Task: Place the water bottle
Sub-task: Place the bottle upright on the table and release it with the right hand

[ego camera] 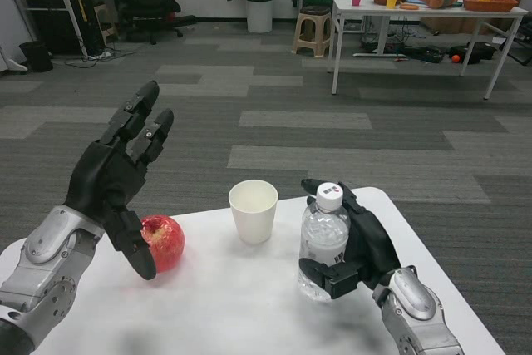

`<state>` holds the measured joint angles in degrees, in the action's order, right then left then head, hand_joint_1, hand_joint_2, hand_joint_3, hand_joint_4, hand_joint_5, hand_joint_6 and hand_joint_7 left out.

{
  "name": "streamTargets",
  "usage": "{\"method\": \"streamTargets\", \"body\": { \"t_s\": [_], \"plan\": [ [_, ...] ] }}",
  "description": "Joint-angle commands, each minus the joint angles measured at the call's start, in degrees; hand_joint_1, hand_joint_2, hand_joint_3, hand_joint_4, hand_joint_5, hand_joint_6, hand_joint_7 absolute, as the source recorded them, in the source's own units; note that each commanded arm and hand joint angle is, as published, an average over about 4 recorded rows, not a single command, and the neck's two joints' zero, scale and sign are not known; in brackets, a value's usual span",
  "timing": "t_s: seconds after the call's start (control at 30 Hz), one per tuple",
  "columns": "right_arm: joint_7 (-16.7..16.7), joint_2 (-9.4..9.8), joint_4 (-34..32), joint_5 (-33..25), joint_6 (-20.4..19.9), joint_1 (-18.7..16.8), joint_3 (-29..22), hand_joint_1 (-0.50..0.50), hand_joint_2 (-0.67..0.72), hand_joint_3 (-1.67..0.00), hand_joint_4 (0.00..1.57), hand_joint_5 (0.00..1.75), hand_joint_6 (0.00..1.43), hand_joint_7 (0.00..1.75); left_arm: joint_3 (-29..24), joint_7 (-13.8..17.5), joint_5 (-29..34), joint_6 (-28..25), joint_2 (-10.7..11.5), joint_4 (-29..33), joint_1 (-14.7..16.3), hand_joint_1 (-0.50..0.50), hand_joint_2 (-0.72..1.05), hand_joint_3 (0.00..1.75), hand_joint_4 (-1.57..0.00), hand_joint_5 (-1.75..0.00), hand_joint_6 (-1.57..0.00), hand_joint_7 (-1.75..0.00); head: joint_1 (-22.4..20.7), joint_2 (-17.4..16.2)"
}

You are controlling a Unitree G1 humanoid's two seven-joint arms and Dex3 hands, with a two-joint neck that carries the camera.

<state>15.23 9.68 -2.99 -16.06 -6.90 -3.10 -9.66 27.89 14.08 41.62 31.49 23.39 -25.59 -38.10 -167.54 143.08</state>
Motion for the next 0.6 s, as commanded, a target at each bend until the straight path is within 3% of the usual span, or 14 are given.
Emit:
{"method": "streamTargets", "body": {
  "t_s": [0.03, 0.13, 0.23, 0.27, 0.37, 0.5, 0.6],
  "plan": [
    [0.2, -0.36, 0.8, -2.2, -2.2, -1.1, -0.1, 0.34, -0.08, -1.45, 0.00, 0.00, 0.00, 0.31, 0.5, 0.2, 0.4, 0.0, 0.3, -0.4, -0.8, -0.50, -0.64, 0.09, 0.00, 0.00, 0.00, 0.00, -0.1, 0.1],
    [0.2, -0.45, 1.1, -4.0, -3.8, -1.3, 0.0, 0.27, -0.03, -1.31, 0.00, 0.00, 0.00, 0.24, 0.4, 0.2, 0.5, 0.0, 0.4, -0.3, -0.6, -0.50, -0.64, 0.09, 0.00, 0.00, 0.00, 0.00, -0.1, 0.3],
    [0.9, -0.29, 1.1, -5.4, -4.7, -1.4, 0.1, 0.18, 0.01, -1.01, 0.00, 0.00, 0.00, 0.16, 0.4, 0.2, 0.5, 0.0, 0.4, 0.0, -0.3, -0.50, -0.64, 0.04, 0.00, 0.00, 0.00, 0.00, -0.3, 0.5],
    [1.3, -0.23, 1.1, -5.8, -4.9, -1.4, 0.2, 0.11, 0.06, -0.81, 0.00, 0.00, 0.00, 0.12, 0.4, 0.2, 0.5, 0.0, 0.4, 0.1, -0.3, -0.50, -0.64, 0.04, 0.00, 0.00, 0.00, 0.00, -0.3, 0.6],
    [2.4, -0.12, 1.3, -7.3, -5.5, -1.4, 0.3, -0.06, 0.19, -0.44, 0.00, 0.00, 0.00, 0.07, 0.4, 0.2, 0.5, 0.0, 0.4, 0.3, -0.1, -0.50, -0.64, 0.09, 0.00, 0.00, 0.00, 0.00, -0.4, 0.9],
    [3.6, -0.07, 2.3, -10.0, -7.4, -1.2, 1.1, -0.30, 0.33, -0.14, 0.00, 0.00, 0.00, 0.00, 0.3, 0.2, 0.5, 0.0, 0.4, 0.4, 0.0, -0.50, -0.64, 0.09, 0.00, 0.00, 0.00, 0.00, -0.5, 1.2],
    [3.8, -0.01, 3.0, -11.0, -8.7, -1.1, 1.3, -0.38, 0.38, -0.08, 0.00, 0.00, 0.00, 0.00, 0.2, 0.2, 0.5, 0.1, 0.4, 0.4, 0.0, -0.50, -0.64, 0.09, 0.00, 0.00, 0.00, 0.00, -0.5, 1.4]
  ]
}}
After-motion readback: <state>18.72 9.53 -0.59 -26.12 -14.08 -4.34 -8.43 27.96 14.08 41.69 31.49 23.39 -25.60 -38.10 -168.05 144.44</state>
